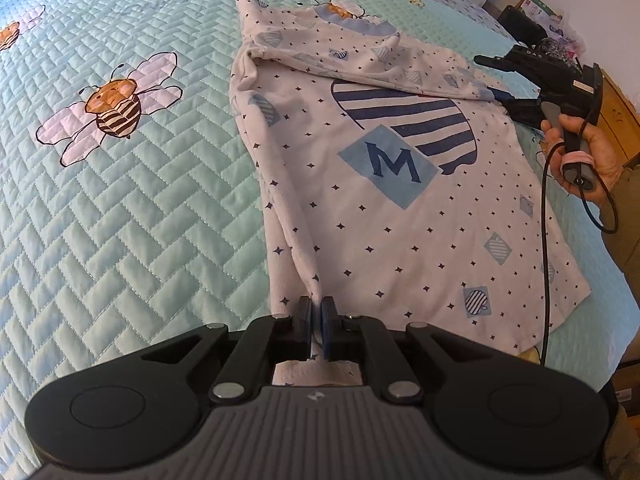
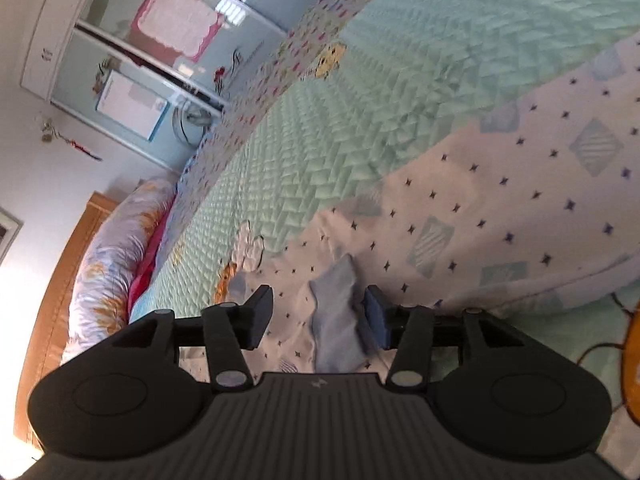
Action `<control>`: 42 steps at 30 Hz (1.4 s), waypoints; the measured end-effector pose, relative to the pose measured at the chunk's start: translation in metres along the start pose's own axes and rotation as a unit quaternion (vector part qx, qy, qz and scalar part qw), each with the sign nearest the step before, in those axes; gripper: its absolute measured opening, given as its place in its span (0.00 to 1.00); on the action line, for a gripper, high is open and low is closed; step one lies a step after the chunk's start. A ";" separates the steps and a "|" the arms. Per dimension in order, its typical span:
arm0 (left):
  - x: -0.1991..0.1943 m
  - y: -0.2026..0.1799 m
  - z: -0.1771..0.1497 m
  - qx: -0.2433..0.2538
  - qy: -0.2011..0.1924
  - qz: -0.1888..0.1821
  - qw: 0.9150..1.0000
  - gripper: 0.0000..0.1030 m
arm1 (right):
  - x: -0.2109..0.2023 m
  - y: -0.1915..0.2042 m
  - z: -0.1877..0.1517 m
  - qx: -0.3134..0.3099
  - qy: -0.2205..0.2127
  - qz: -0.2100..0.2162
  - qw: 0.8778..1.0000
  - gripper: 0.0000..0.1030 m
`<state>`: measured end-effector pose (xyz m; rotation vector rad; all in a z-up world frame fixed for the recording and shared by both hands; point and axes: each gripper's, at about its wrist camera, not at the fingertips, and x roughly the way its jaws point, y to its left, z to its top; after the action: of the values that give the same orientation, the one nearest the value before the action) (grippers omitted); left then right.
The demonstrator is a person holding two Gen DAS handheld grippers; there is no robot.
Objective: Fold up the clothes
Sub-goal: 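Lay the sleeve over the garment body with the right gripper while the left gripper holds the hem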
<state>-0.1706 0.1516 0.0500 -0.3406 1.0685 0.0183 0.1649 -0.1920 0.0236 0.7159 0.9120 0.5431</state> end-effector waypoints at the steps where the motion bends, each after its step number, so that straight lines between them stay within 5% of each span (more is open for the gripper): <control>1: 0.000 0.000 0.000 0.000 0.000 0.001 1.000 0.04 | 0.001 0.002 -0.001 -0.007 0.004 0.001 1.000 0.50; 5: 0.001 0.000 0.000 0.000 0.000 0.002 1.000 0.04 | 0.006 0.011 -0.003 -0.039 0.020 -0.002 0.999 0.46; 6: 0.001 0.000 0.000 0.000 0.000 0.002 1.000 0.04 | 0.006 0.014 -0.004 -0.050 0.022 -0.009 0.998 0.40; 8: 0.001 -0.001 0.000 0.001 0.000 0.003 1.000 0.04 | 0.006 0.016 -0.004 -0.066 0.030 -0.029 0.997 0.11; 11: 0.001 -0.001 0.000 0.002 0.000 0.004 1.000 0.04 | -0.002 0.020 -0.006 -0.075 0.018 -0.029 0.997 0.06; 19: -0.002 -0.007 0.001 0.009 0.001 0.017 1.000 0.04 | -0.052 0.049 -0.005 -0.047 -0.049 0.047 0.997 0.04; 42: -0.007 -0.035 -0.002 0.065 0.007 0.022 0.998 0.04 | -0.135 0.037 -0.003 -0.038 -0.153 0.082 0.984 0.04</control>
<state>-0.1692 0.1190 0.0641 -0.2009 1.0859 -0.0140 0.0889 -0.2606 0.1198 0.7840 0.5466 0.5915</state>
